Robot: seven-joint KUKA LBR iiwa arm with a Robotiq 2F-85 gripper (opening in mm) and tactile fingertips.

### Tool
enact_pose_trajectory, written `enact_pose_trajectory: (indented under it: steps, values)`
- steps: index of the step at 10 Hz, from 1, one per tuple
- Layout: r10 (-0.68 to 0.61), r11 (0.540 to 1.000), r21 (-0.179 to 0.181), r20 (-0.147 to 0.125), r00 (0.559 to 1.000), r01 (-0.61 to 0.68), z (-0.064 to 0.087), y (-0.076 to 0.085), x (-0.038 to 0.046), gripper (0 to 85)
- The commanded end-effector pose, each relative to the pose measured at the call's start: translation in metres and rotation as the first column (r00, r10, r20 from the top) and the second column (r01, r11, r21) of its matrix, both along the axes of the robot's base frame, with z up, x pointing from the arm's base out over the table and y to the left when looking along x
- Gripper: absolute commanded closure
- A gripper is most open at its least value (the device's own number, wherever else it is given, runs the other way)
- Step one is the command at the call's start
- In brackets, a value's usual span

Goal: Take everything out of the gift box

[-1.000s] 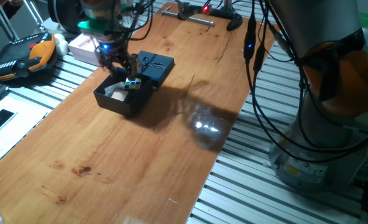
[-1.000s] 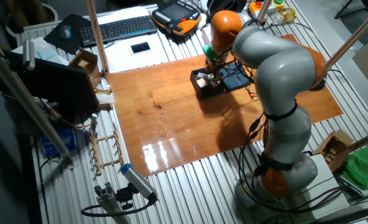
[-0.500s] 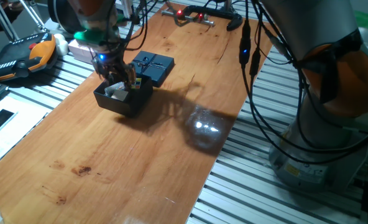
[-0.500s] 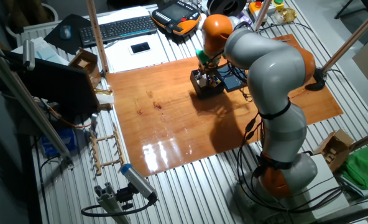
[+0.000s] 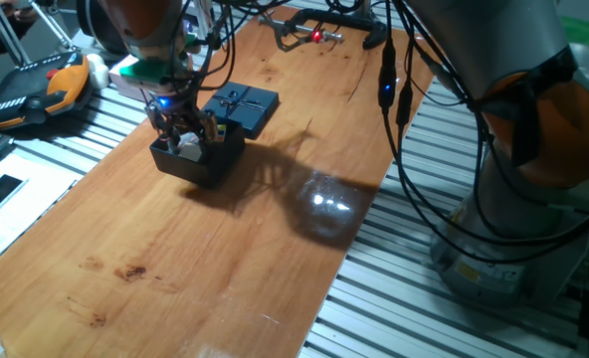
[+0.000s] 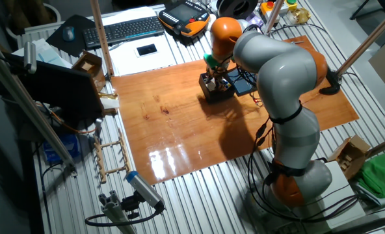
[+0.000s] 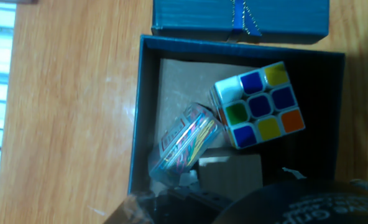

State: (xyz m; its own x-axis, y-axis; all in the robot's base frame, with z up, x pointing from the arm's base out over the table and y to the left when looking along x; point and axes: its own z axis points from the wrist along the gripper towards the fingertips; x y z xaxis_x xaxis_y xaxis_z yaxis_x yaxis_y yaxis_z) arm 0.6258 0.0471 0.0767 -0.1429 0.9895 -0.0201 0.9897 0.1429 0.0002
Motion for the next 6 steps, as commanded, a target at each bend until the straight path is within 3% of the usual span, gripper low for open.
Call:
enact_pose_trajectory:
  steps: [1,6]
  values:
    - [0.004,1.000,-0.002,0.002,1.000,-0.004,-0.0016,0.0013,-0.0005,16.7]
    - [0.012,1.000,-0.019,0.003,1.000,-0.012,-0.0065,0.0072,0.0012,7.3]
